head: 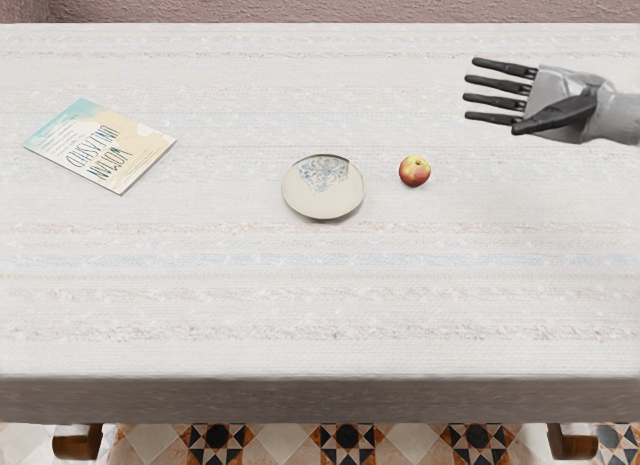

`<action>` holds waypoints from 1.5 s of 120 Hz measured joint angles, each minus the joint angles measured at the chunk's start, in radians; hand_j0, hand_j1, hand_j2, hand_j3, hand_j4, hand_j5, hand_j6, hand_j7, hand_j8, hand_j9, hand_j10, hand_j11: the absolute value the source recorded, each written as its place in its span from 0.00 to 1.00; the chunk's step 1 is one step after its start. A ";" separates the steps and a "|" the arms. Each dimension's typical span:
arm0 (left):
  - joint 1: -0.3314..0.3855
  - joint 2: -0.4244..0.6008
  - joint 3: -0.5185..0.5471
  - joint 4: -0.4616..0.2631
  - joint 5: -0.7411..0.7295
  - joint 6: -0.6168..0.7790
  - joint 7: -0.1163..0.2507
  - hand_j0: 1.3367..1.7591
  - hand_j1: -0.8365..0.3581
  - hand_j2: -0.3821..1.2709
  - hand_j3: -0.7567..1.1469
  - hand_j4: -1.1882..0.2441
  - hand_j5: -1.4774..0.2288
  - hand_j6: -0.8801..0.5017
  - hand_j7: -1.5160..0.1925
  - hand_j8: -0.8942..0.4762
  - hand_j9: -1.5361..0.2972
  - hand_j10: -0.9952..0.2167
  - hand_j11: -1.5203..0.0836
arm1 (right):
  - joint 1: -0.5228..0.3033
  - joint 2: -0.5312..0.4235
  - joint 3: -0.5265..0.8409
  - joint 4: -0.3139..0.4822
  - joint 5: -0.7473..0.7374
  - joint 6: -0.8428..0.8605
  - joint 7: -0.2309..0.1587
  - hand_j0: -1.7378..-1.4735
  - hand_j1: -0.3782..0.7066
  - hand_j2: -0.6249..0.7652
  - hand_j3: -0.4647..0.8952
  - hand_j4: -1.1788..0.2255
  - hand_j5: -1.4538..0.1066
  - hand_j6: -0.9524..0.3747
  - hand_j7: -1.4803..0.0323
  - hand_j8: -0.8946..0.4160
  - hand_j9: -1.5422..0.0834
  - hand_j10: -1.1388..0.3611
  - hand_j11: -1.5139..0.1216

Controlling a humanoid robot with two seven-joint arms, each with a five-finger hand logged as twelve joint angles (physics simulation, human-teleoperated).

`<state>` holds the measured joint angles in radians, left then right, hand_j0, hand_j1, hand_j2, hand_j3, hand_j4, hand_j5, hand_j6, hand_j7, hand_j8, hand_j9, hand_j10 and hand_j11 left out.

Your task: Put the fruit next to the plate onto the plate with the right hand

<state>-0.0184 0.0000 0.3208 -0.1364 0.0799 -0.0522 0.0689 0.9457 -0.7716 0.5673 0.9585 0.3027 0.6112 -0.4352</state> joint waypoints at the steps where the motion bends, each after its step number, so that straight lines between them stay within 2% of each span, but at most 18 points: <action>1: 0.000 0.000 0.000 0.000 0.000 0.000 0.000 0.76 0.75 0.26 0.40 0.66 0.68 0.46 0.70 0.47 0.66 0.62 0.75 | 0.000 0.000 0.000 0.000 0.000 0.000 -0.001 0.30 0.06 0.45 0.34 0.82 0.90 0.70 0.95 0.66 0.92 0.74 0.90; 26: 0.000 0.000 0.000 0.000 0.000 0.000 0.000 0.76 0.75 0.26 0.40 0.66 0.68 0.46 0.70 0.47 0.66 0.62 0.75 | 0.005 0.005 0.010 -0.002 -0.032 0.000 0.005 0.30 0.06 0.45 0.34 0.82 0.90 0.70 0.95 0.66 0.92 0.74 0.90; 37: 0.000 0.000 0.000 0.000 0.000 0.000 0.000 0.76 0.75 0.26 0.40 0.66 0.68 0.46 0.70 0.47 0.66 0.62 0.75 | 0.035 0.007 0.052 -0.003 -0.263 0.000 0.030 0.30 0.06 0.45 0.34 0.82 0.90 0.70 0.95 0.66 0.92 0.74 0.90; 50: 0.000 0.000 0.000 0.000 0.000 0.000 0.000 0.76 0.75 0.26 0.40 0.66 0.68 0.46 0.70 0.47 0.66 0.62 0.75 | 0.078 0.011 0.078 0.008 -0.528 0.000 0.041 0.30 0.07 0.44 0.34 0.82 0.90 0.69 0.95 0.66 0.92 0.74 0.90; 66: 0.000 0.000 0.000 0.000 0.000 0.000 0.000 0.76 0.75 0.26 0.40 0.66 0.68 0.46 0.70 0.47 0.66 0.62 0.75 | 0.101 0.023 0.081 0.138 -0.839 -0.024 0.044 0.30 0.07 0.44 0.34 0.81 0.90 0.69 0.95 0.65 0.92 0.73 0.90; 88: 0.000 0.000 0.000 0.000 0.000 0.000 0.000 0.76 0.75 0.26 0.40 0.66 0.68 0.46 0.70 0.47 0.66 0.62 0.75 | 0.108 0.089 0.014 0.252 -1.121 -0.279 0.030 0.30 0.07 0.44 0.34 0.81 0.90 0.69 0.95 0.65 0.92 0.73 0.89; 102: 0.000 0.000 0.000 0.000 0.000 0.000 0.000 0.76 0.75 0.26 0.40 0.66 0.68 0.46 0.70 0.47 0.66 0.62 0.75 | 0.108 0.127 -0.038 0.284 -1.190 -0.412 0.020 0.30 0.07 0.44 0.34 0.81 0.90 0.69 0.95 0.65 0.92 0.73 0.89; 136: 0.000 0.000 0.000 0.000 0.000 0.000 0.000 0.76 0.75 0.26 0.40 0.66 0.68 0.46 0.70 0.47 0.66 0.62 0.75 | 0.081 0.214 -0.096 0.309 -1.231 -0.588 -0.002 0.30 0.07 0.44 0.34 0.81 0.90 0.68 0.94 0.65 0.91 0.73 0.89; 180: 0.000 0.000 0.000 0.000 0.000 0.000 0.000 0.76 0.75 0.26 0.40 0.66 0.68 0.46 0.70 0.47 0.66 0.62 0.75 | 0.075 0.265 -0.219 0.334 -1.332 -0.784 -0.001 0.30 0.22 0.43 0.34 0.71 0.79 0.58 0.83 0.55 0.81 0.64 0.79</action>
<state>-0.0184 0.0000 0.3211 -0.1365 0.0798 -0.0522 0.0690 1.0210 -0.5066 0.3486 1.2926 -1.0298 -0.1729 -0.4361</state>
